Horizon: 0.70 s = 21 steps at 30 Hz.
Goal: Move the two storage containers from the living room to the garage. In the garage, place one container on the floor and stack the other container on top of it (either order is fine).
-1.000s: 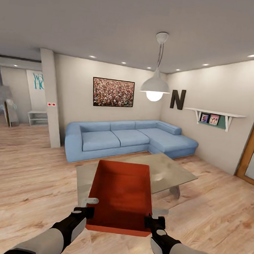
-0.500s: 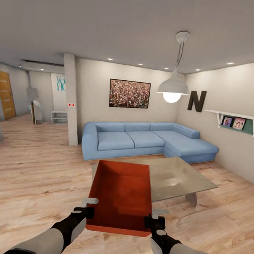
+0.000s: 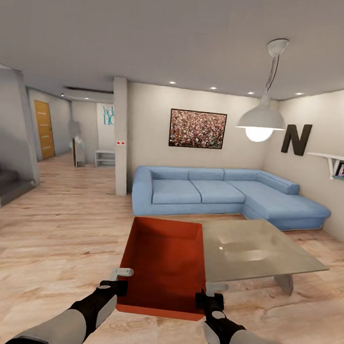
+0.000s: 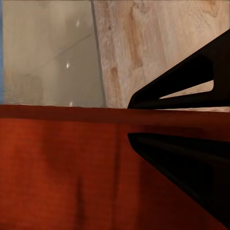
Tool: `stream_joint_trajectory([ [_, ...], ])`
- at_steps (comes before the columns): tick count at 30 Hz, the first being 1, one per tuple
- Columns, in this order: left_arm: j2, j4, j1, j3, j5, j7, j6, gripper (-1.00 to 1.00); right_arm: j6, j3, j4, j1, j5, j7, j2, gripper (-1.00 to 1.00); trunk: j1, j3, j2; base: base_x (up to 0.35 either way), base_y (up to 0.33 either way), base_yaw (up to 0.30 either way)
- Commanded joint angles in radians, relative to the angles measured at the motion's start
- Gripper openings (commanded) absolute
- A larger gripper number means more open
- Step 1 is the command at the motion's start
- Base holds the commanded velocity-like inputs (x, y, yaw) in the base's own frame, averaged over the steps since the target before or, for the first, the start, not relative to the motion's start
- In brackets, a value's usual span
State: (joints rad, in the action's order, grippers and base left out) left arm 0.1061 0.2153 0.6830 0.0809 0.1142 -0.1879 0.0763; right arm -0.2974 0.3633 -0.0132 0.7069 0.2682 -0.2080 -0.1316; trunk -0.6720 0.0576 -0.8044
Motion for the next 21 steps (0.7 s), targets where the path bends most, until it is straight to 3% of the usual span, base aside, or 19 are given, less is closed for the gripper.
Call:
stream_joint_trajectory([
  [1, -0.005, 0.004, 0.001, -0.038, -0.010, -0.021, 0.006, -1.00, 0.000, -0.027, 0.001, 0.001, -0.008, 0.001, 0.000, -1.00, 0.000, 0.002, -0.001, 0.000, 0.000, 0.277],
  [21, -0.005, 0.004, 0.001, -0.037, -0.010, -0.021, 0.007, -1.00, 0.000, -0.027, 0.001, 0.001, -0.009, 0.000, 0.000, -1.00, 0.000, 0.002, -0.001, 0.000, 0.000, 0.285],
])
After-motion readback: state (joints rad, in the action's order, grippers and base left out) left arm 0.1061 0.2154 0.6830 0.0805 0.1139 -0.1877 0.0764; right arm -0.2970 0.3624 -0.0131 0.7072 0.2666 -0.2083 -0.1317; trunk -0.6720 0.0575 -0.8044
